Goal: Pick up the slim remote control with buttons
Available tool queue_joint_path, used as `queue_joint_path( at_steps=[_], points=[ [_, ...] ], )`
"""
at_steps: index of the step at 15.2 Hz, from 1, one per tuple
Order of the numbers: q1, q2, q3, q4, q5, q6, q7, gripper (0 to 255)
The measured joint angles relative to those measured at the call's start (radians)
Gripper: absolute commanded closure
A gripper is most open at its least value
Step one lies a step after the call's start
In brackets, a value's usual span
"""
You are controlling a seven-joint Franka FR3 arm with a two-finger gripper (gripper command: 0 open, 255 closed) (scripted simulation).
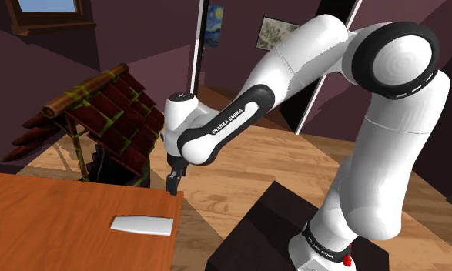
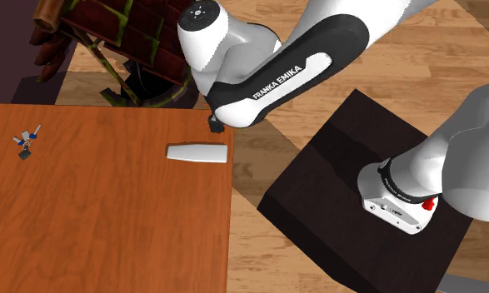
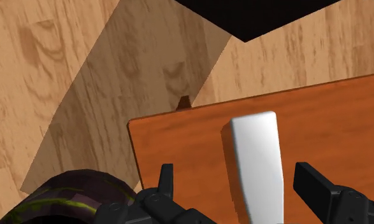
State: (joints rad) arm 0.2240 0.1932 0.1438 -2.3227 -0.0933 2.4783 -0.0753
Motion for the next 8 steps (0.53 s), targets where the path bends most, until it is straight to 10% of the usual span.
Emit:
queue_joint_path(
  at_steps=[8],
  points=[
    [0.07,0.27,0.011,0.175,-0.071,0.104,0.025,0]
  ],
)
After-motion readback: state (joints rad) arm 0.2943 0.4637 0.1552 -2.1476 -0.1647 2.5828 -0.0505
